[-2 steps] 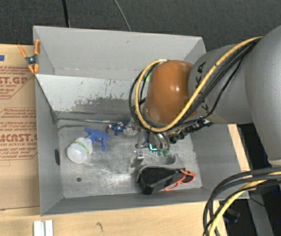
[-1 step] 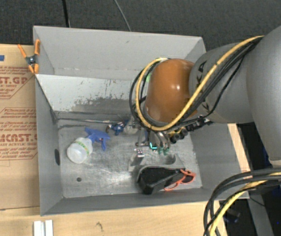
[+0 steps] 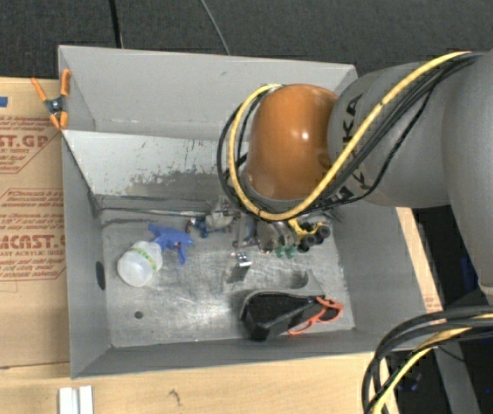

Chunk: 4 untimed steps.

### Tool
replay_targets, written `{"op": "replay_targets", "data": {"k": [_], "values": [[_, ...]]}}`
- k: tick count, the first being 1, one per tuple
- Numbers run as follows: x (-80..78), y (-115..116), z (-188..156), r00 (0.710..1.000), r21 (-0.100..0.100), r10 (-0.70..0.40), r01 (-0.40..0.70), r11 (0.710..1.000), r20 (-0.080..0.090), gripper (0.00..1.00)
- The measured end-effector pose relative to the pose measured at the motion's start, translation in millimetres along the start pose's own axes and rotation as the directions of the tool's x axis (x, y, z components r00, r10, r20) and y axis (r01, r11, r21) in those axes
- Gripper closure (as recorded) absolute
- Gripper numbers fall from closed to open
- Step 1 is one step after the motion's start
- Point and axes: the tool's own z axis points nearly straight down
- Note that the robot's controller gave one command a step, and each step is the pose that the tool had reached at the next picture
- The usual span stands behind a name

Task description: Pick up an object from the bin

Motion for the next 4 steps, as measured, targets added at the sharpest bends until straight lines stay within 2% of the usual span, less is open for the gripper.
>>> {"op": "replay_targets", "data": {"k": [1,2,3,4], "values": [[-24.2,11.4,-23.0,0.986,-0.002,-0.163,0.163,0.987,0.018,0.00],[-24.2,27.6,2.4,1.000,-0.003,-0.003,0.003,1.000,0.013,0.00],[-39.2,59.2,-3.3,0.991,-0.001,-0.131,0.131,0.991,0.007,0.00],[-48.5,79.0,80.3,0.977,-0.001,-0.214,0.214,0.977,0.009,1.00]]}}
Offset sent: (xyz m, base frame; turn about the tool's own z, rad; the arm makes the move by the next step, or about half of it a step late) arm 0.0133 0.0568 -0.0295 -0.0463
